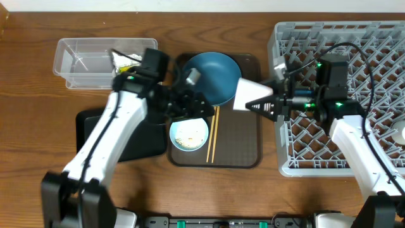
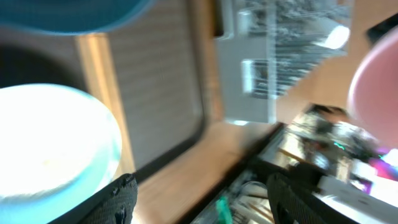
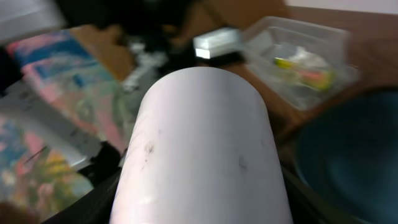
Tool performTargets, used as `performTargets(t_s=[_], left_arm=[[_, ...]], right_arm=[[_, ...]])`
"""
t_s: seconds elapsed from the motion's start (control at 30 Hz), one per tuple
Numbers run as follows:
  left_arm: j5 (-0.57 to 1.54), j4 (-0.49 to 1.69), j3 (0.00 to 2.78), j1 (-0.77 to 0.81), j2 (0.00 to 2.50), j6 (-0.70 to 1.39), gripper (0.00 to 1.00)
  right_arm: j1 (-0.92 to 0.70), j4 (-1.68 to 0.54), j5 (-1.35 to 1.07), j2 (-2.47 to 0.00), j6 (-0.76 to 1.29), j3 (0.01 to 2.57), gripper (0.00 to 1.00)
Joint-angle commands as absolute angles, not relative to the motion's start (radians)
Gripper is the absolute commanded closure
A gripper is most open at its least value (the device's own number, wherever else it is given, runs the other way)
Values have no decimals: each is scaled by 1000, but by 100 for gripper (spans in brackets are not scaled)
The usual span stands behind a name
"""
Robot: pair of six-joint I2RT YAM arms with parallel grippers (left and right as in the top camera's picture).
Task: Sort waste into correct bins and load items into the dishwasher rack
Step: 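Carry the pink cup into the rack with the right gripper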
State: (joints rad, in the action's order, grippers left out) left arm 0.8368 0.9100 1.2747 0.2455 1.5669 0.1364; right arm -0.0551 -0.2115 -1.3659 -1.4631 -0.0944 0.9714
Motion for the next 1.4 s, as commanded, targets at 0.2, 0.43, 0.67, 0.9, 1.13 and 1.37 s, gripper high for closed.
performTargets(t_s=[0.2, 0.43, 0.67, 0.9, 1.13, 1.37], left_arm=[[522, 1074, 1274, 134, 1315, 60, 29], [411, 1126, 1274, 122, 1233, 60, 29], [406, 1125, 1274, 121, 1216, 60, 29], [406, 1121, 1274, 121, 1216, 60, 29], [406, 1121, 1274, 121, 1216, 60, 29], [403, 1120, 1274, 121, 1216, 54, 29]], right_arm=[[107, -210, -1232, -1317, 90, 998, 99], [256, -288, -1152, -1222, 197, 1071, 99], [314, -703, -722, -1218, 37, 1263, 99], [314, -1030, -200, -1267, 14, 1459, 99], [315, -1224, 222, -1397, 75, 1589, 99], [360, -1309, 270, -1578, 113, 1596, 99]])
